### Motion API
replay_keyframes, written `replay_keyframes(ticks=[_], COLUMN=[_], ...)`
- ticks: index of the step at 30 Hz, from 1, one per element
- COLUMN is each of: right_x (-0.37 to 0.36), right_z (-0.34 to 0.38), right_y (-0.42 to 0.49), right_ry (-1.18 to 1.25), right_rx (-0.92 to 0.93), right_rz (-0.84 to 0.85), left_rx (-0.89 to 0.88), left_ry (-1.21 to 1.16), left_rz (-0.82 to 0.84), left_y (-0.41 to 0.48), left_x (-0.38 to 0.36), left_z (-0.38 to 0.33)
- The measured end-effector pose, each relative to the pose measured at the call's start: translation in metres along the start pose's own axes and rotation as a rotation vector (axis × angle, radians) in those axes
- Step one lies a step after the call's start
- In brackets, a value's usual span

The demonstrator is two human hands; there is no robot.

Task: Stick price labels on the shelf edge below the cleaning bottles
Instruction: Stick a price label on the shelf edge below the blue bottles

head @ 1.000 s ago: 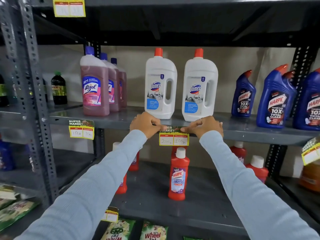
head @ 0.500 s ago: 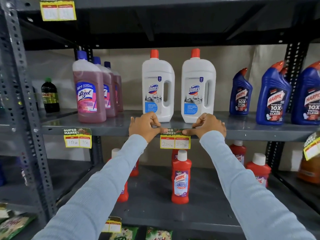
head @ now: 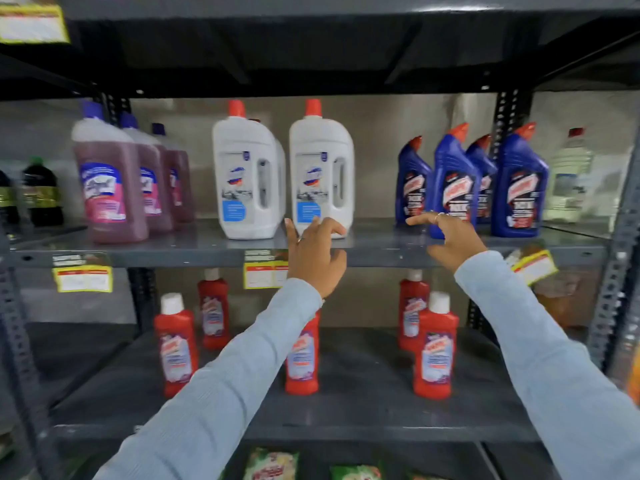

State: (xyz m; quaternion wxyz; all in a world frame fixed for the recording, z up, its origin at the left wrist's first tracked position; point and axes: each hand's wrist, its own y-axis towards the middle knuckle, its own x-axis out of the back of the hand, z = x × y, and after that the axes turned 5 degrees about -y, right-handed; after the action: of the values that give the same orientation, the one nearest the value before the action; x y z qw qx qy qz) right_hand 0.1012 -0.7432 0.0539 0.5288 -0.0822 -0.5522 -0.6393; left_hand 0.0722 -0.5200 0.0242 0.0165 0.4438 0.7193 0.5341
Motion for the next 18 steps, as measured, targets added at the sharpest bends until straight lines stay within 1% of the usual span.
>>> replay_keyframes(ticks=[2, 4, 6, 8, 10, 13, 16, 18], right_x=[0.031, 0.061, 0.086, 0.099, 0.107, 0.109, 0.108, 0.103], right_z=[-0.036, -0.078, -0.115, -0.139, -0.158, -0.175, -0.183, -0.184], right_y=[-0.002, -0.003, -0.002, -0.003, -0.004, 0.000, 0.005, 0.007], right_ry=[-0.109, -0.212, -0.309, -0.363, -0.367, -0.315, -0.277, -0.261], right_rx=[-0.086, -0.163, -0.182, -0.153, -0.093, -0.032, -0.034, -0.049], right_rz=[0.058, 0.100, 0.143, 0.224, 0.264, 0.262, 0.247, 0.224], left_rx=[0.018, 0.095, 0.129, 0.125, 0.121, 0.147, 0.178, 0.213], left_ry=[-0.031, -0.065, -0.026, 0.050, 0.134, 0.239, 0.330, 0.346], left_rz=[0.058, 0.125, 0.180, 0.227, 0.235, 0.259, 0.269, 0.233], left_y=[-0.003, -0.006, -0.007, -0.009, -0.008, -0.005, -0.001, 0.001], left_x=[-0.037, -0.074, -0.111, -0.144, -0.174, -0.205, -0.222, -0.225], left_z=[-0.025, -0.053, -0.079, -0.101, -0.121, -0.142, -0.161, -0.168])
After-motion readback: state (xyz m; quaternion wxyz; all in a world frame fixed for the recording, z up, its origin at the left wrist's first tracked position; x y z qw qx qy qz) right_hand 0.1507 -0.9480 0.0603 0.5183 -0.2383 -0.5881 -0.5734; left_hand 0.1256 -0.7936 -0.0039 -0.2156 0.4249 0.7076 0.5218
